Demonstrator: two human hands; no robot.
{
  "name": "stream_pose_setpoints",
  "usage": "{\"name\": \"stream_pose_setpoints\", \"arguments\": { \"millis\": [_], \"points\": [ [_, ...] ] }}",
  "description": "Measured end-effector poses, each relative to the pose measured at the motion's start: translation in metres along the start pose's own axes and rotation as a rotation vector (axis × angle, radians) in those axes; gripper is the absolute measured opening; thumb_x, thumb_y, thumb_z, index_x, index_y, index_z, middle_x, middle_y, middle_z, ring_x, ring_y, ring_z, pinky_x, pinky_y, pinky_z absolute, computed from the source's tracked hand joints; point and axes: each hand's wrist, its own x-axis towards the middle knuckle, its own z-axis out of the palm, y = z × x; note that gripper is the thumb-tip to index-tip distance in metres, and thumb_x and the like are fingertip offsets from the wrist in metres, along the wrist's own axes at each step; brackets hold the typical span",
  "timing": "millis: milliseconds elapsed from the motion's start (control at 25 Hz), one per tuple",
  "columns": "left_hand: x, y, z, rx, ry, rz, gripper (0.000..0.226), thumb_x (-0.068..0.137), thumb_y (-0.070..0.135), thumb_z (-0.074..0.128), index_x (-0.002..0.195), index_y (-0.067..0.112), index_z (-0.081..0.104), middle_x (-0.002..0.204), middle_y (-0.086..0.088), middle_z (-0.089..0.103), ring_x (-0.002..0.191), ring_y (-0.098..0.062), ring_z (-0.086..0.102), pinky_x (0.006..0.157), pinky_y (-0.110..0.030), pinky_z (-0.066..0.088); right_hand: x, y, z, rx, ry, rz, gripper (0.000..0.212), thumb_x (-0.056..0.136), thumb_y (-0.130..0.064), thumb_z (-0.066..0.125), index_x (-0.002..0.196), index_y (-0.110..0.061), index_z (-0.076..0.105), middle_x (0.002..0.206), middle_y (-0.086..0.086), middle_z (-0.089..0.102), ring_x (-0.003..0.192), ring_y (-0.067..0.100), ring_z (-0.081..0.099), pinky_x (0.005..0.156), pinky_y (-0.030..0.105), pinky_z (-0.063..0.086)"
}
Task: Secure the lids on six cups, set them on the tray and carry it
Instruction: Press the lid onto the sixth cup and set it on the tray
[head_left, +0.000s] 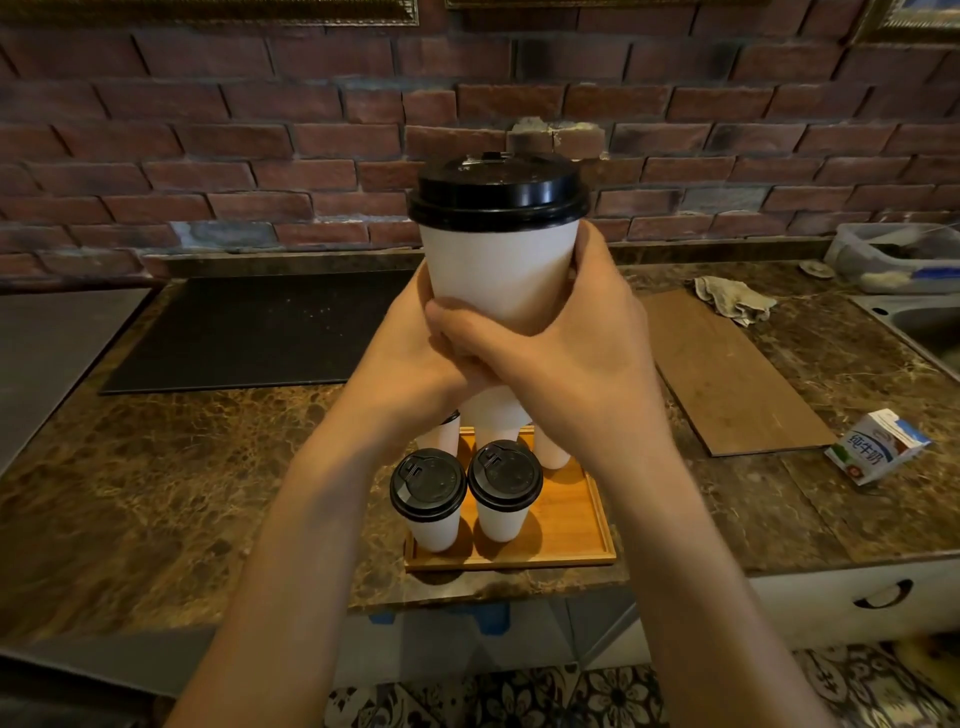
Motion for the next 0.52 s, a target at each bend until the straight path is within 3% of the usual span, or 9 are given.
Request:
{"name": "stream_pose_setpoints", "arguments": {
  "millis": [120, 240, 360, 440, 520],
  "points": [
    [-0.001, 0.001, 0.0, -0.037, -0.006, -0.005, 0.071, 0.067, 0.007, 0.076, 0.131, 0.01, 0.046, 0.111, 0.009, 0.059, 0.105, 0.004, 0.057, 0.085, -0.009, 0.048, 0.0, 0.0, 0.001, -0.02, 0.018, 0.013, 0.091, 0.062, -0.053, 0.082, 0.139, -0.024, 0.043, 0.123, -0.013, 0.058, 0.114, 0.004, 0.055, 0.093, 0.036, 0.053],
    [0.001, 0.002, 0.0, -0.044, -0.016, 0.01, 0.069, 0.063, 0.007, 0.08, 0.121, 0.022, 0.047, 0.103, 0.017, 0.059, 0.092, 0.018, 0.057, 0.071, 0.0, 0.046, 0.004, -0.002, -0.003, -0.009, 0.019, 0.003, 0.087, 0.062, -0.054, 0.083, 0.134, -0.024, 0.047, 0.117, -0.014, 0.06, 0.109, 0.003, 0.056, 0.089, 0.035, 0.054],
    [0.002, 0.001, -0.004, -0.089, -0.054, -0.012, 0.079, 0.052, 0.023, 0.081, 0.121, 0.03, 0.045, 0.113, 0.012, 0.061, 0.105, 0.006, 0.059, 0.078, -0.007, 0.05, 0.007, -0.003, -0.008, 0.004, 0.005, -0.007, 0.085, 0.062, -0.056, 0.081, 0.133, -0.025, 0.048, 0.115, -0.016, 0.059, 0.106, 0.001, 0.056, 0.087, 0.031, 0.054],
    [0.002, -0.001, -0.006, -0.097, -0.079, -0.014, 0.08, 0.053, 0.019, 0.082, 0.122, 0.031, 0.045, 0.118, 0.009, 0.061, 0.11, -0.002, 0.059, 0.082, -0.015, 0.053, 0.008, -0.003, -0.01, 0.008, -0.006, -0.005, 0.084, 0.061, -0.056, 0.08, 0.132, -0.025, 0.048, 0.114, -0.016, 0.058, 0.105, -0.001, 0.056, 0.086, 0.027, 0.054],
    [0.001, -0.002, -0.007, -0.087, -0.1, 0.002, 0.071, 0.06, 0.014, 0.082, 0.118, 0.035, 0.046, 0.112, 0.014, 0.062, 0.105, 0.004, 0.06, 0.076, -0.01, 0.051, 0.009, -0.002, -0.012, 0.045, -0.021, -0.006, 0.079, 0.063, -0.051, 0.083, 0.13, -0.025, 0.049, 0.114, -0.016, 0.06, 0.104, -0.001, 0.057, 0.085, 0.026, 0.055]
  ]
}}
